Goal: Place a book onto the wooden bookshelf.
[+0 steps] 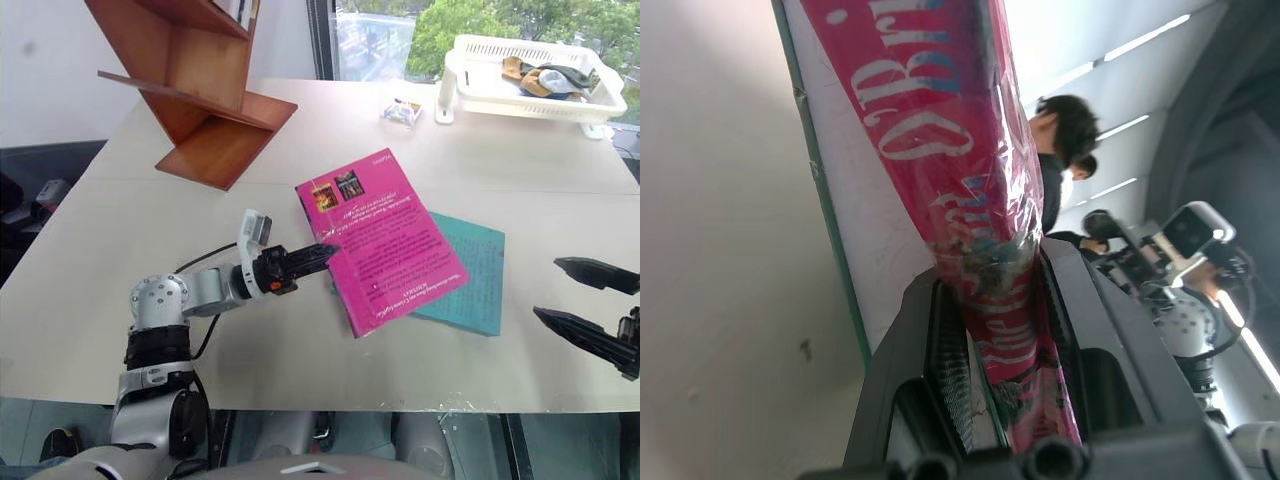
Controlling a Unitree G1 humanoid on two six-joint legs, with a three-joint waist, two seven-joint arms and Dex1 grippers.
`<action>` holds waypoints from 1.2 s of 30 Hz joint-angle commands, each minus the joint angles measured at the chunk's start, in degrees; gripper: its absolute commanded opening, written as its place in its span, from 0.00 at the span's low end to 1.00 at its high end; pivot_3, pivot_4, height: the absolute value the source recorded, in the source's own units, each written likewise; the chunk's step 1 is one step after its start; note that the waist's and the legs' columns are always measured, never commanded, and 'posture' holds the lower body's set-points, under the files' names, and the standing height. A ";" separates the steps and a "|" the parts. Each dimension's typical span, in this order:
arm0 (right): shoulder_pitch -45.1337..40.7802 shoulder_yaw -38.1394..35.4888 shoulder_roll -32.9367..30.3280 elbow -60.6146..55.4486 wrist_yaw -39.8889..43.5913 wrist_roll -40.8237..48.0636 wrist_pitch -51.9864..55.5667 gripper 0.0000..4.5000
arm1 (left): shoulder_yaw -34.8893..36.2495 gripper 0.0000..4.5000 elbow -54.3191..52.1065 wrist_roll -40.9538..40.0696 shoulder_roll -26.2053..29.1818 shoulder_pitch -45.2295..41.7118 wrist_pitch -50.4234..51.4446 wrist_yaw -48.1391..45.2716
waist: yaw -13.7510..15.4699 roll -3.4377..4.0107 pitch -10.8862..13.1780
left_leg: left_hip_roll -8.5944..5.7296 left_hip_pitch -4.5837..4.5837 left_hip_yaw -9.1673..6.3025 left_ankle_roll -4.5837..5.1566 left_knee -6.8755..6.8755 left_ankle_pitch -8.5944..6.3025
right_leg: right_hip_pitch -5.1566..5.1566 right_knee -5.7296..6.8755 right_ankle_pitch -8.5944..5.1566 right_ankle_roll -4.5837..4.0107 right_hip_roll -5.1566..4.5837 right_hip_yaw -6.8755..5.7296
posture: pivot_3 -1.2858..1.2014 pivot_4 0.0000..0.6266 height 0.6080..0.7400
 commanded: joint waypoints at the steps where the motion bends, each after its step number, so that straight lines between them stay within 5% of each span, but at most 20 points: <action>1: 0.94 -1.37 0.92 -1.41 -0.37 0.26 -0.88 1.00 | 1.63 0.16 -1.30 -1.14 -1.50 2.05 -0.77 2.34 | 0.06 -0.02 0.02 | 0.00 -0.03 -0.01 0.00 0.00 0.00 | -0.02 0.00 0.00 0.00 0.00 -0.01 | 0.52 0.24 1.00; 12: 0.95 -0.99 0.96 -1.34 -0.75 0.06 -1.13 1.00 | -2.26 0.16 -1.72 3.86 1.50 4.91 -5.70 -0.65 | 0.06 0.07 -0.05 | 0.00 0.06 -0.02 0.09 0.01 -0.06 | 0.04 0.03 0.00 -0.02 -0.05 -0.02 | 0.52 0.24 1.00; 13: 0.92 -0.99 0.92 -1.26 -0.72 0.04 -1.15 1.00 | -2.45 0.39 -2.11 3.45 1.82 5.08 -5.78 -1.57 | 0.00 0.07 -0.05 | 0.01 0.06 -0.02 0.09 0.01 -0.06 | 0.04 0.03 0.00 -0.03 -0.05 -0.02 | 0.52 0.24 1.00; 19: 0.87 -0.84 0.50 -0.86 -0.33 0.08 -1.02 1.00 | -1.64 0.94 0.35 4.83 1.48 4.39 -7.48 0.30 | 0.27 0.20 -0.13 | 0.01 0.04 -0.02 0.10 0.00 -0.06 | 0.04 0.02 0.00 -0.04 -0.11 -0.04 | 0.52 0.24 1.00; 24: 0.53 -0.61 0.22 -0.41 -0.15 -0.18 -1.06 1.00 | -0.10 0.98 1.86 2.90 1.46 3.30 -6.55 0.15 | 0.13 0.42 -0.27 | 0.00 0.11 -0.05 0.10 0.01 -0.06 | 0.10 0.02 0.00 -0.05 -0.17 -0.08 | 0.52 0.24 1.00; 28: 0.23 -0.23 0.17 -0.11 -0.09 -0.44 -1.20 1.00 | 0.31 0.69 1.87 1.77 1.46 2.86 -5.65 0.13 | 0.09 0.36 -0.23 | 0.00 0.06 -0.04 0.11 0.04 -0.05 | 0.08 0.01 0.01 -0.05 -0.17 -0.06 | 0.52 0.24 1.00; 33: 0.09 -0.08 0.11 0.19 -0.05 -0.59 -1.42 1.00 | 0.38 0.20 1.97 1.73 1.27 2.86 -5.47 0.55 | 0.17 0.34 -0.22 | -0.01 0.03 -0.05 0.11 0.01 -0.07 | 0.06 -0.02 0.00 -0.05 -0.16 -0.08 | 0.52 0.24 1.00; 36: 0.16 -0.18 0.24 0.23 -0.02 -0.67 -1.49 1.00 | 1.66 0.13 1.65 -0.11 1.28 2.86 -5.03 0.68 | 0.13 0.34 -0.22 | -0.02 0.03 -0.06 0.11 0.00 -0.07 | 0.06 -0.03 0.00 -0.05 -0.16 -0.09 | 0.52 0.24 1.00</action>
